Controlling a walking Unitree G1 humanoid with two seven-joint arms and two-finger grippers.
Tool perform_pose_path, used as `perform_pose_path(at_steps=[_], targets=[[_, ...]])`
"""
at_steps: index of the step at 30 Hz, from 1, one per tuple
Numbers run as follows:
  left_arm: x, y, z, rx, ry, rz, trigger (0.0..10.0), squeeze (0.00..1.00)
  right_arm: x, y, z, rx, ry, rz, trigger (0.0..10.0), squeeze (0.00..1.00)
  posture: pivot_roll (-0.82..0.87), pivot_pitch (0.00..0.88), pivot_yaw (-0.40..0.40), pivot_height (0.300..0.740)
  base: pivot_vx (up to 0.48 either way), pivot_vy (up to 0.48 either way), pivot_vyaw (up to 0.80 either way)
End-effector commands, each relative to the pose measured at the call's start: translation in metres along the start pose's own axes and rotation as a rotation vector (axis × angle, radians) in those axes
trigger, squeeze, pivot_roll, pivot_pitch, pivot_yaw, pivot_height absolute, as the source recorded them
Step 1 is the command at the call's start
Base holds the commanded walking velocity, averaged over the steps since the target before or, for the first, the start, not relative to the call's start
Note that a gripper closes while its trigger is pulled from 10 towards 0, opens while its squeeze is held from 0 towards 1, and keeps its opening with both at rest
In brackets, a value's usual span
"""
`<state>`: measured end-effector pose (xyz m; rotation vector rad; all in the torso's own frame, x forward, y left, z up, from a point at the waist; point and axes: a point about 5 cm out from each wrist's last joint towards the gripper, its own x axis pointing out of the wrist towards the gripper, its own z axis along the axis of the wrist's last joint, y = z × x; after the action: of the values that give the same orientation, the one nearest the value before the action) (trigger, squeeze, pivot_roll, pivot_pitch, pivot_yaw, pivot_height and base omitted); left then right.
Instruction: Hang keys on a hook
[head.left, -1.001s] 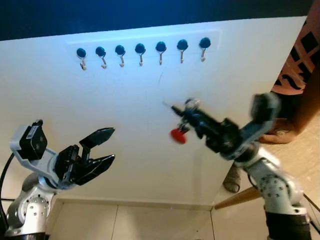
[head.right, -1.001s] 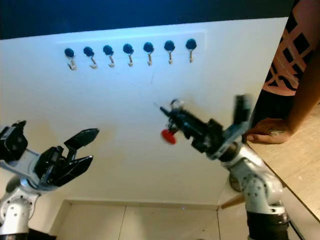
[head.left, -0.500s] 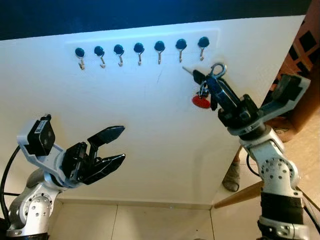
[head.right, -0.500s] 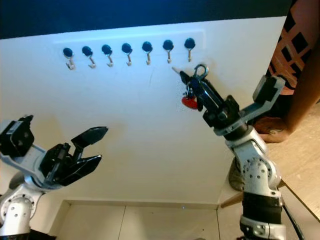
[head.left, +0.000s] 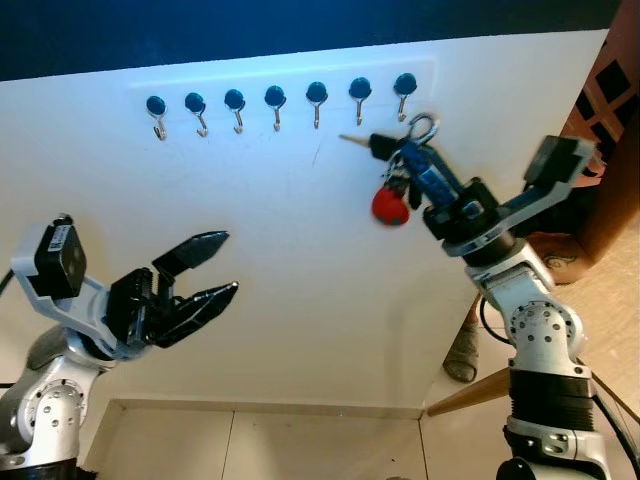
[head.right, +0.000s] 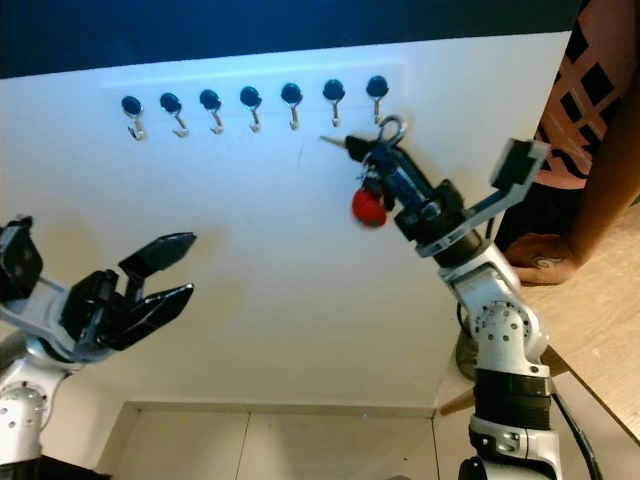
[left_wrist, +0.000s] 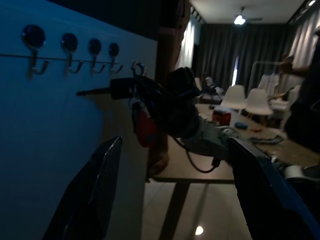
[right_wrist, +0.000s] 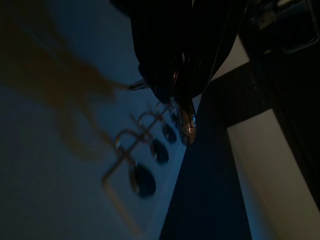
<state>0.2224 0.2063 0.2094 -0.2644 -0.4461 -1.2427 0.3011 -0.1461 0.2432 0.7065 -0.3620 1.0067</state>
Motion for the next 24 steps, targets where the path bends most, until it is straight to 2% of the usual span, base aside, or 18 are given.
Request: perform_pose_path(at_steps=[1, 7, 8, 11, 15, 19, 24], targets=[[-0.006, 0.006, 0.005, 0.042, 0.038, 0.046, 10.0, 0.00, 0.001, 0.005, -0.004, 0.028, 0.029, 0.030, 10.0, 0.00, -0.15, 0.065, 0.088, 0.740, 0.000, 0.000, 0.00], [-0.011, 0.014, 0.008, 0.080, 0.050, 0.119, 10.0, 0.00, -0.004, 0.011, -0.012, 0.056, 0.103, 0.062, 10.0, 0.00, -0.15, 0.066, 0.087, 0.740, 0.000, 0.000, 0.00], [-0.016, 0.016, 0.012, 0.096, 0.055, 0.144, 10.0, 0.00, -0.009, 0.016, -0.013, 0.068, 0.120, 0.085, 10.0, 0.00, -0.15, 0.066, 0.087, 0.740, 0.000, 0.000, 0.00], [-0.017, 0.016, 0.013, 0.099, 0.056, 0.146, 10.0, 0.00, -0.011, 0.017, -0.011, 0.070, 0.114, 0.090, 10.0, 0.00, -0.15, 0.068, 0.090, 0.740, 0.000, 0.000, 0.00], [-0.017, 0.016, 0.014, 0.103, 0.060, 0.144, 10.0, 0.00, -0.013, 0.011, 0.009, 0.009, 0.037, 0.053, 10.0, 0.00, -0.15, 0.068, 0.090, 0.740, 0.000, 0.000, 0.00], [-0.016, 0.016, 0.012, 0.099, 0.056, 0.139, 10.0, 0.00, -0.011, 0.008, 0.023, 0.013, -0.038, 0.044, 10.0, 0.00, -0.15, 0.068, 0.092, 0.740, 0.000, 0.000, 0.00], [-0.015, 0.016, 0.011, 0.097, 0.057, 0.136, 10.0, 0.00, -0.009, 0.002, 0.027, 0.019, -0.060, 0.013, 10.0, 0.00, -0.15, 0.066, 0.090, 0.740, 0.000, 0.000, 0.00]])
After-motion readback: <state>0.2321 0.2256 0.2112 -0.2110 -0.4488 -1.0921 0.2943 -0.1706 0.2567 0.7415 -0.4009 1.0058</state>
